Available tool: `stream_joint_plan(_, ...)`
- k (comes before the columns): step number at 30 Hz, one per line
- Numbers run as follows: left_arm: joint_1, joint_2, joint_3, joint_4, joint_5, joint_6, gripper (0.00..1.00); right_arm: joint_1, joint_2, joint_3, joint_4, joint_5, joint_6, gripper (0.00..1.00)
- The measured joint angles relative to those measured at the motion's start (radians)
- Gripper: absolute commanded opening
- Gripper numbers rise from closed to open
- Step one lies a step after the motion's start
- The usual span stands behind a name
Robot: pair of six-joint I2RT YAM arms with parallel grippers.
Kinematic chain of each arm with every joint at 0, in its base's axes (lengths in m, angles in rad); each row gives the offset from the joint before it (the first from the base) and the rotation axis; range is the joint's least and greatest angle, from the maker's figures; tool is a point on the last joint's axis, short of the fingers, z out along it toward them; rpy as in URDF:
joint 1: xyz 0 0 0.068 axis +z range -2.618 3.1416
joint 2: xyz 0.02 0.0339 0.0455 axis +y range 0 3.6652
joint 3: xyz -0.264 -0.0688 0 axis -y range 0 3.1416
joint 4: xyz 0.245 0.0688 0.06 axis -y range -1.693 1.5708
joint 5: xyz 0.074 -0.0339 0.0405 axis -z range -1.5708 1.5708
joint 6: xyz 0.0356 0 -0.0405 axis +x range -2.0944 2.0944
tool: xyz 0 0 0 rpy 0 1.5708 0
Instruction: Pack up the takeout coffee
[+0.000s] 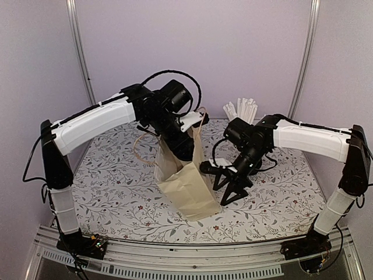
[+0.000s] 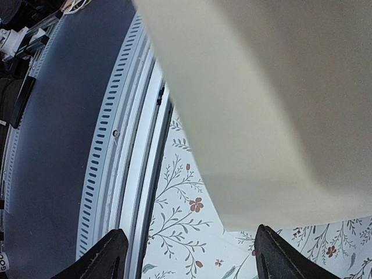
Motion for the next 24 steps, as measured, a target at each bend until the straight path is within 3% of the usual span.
stream_joint_plan(11, 0.0, 0.02, 0.089, -0.011, 0.02, -0.093, 0.4, -0.118, -0.032, -0.092, 0.067, 0.009, -0.008, 0.73)
stream_joint_plan(18, 0.0, 0.081, 0.173, -0.024, 0.017, -0.167, 0.39, -0.039, -0.041, -0.246, 0.16, 0.09, -0.044, 0.72)
stream_joint_plan(24, -0.01, 0.087, 0.196, -0.041, 0.016, -0.205, 0.39, 0.047, -0.032, -0.263, 0.263, 0.13, -0.043, 0.71)
